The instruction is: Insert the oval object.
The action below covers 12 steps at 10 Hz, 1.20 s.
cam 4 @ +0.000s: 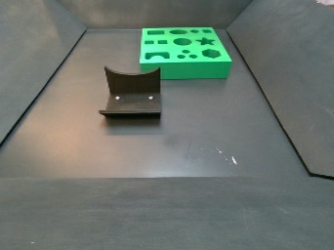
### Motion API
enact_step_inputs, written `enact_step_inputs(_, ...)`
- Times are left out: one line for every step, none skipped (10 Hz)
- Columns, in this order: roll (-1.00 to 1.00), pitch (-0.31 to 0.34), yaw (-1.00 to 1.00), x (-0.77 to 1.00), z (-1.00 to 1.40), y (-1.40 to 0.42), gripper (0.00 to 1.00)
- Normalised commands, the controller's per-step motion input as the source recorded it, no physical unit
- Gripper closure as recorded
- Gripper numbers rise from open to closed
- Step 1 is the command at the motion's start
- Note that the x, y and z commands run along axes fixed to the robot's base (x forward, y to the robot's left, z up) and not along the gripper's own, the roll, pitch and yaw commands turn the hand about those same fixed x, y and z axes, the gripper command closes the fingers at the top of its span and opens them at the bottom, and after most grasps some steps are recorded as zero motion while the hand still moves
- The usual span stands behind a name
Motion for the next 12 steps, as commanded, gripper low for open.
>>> enact_step_inputs(0.02, -0.007, -0.07, -0.19, -1.0, -0.4, 1.0)
enact_step_inputs(0.05, 0.0, -0.03, -0.1, -1.0, -0.57, 1.0)
enact_step_inputs(0.06, -0.003, -0.01, -0.08, -1.0, -0.57, 1.0)
enact_step_inputs(0.1, -0.019, 0.0, -0.05, -1.0, -0.48, 1.0)
enact_step_inputs(0.14, -0.029, -0.03, 0.0, -1.0, -0.41, 1.0)
enact_step_inputs(0.17, -0.014, -0.13, 0.0, -1.0, -0.32, 1.0)
enact_step_inputs(0.16, 0.0, -0.1, 0.07, -1.0, -0.21, 1.0)
enact_step_inputs(0.05, -0.001, -0.07, 0.13, -1.0, -0.12, 1.0)
enact_step_inputs(0.0, 0.0, -0.07, 0.19, -1.0, 0.0, 1.0)
enact_step_inputs(-0.04, 0.0, 0.0, 0.22, -1.0, 0.01, 1.0)
enact_step_inputs(0.0, 0.0, 0.0, 0.22, -0.87, 0.0, 1.0)
enact_step_inputs(0.0, 0.0, 0.0, 0.09, -0.72, -0.02, 1.0)
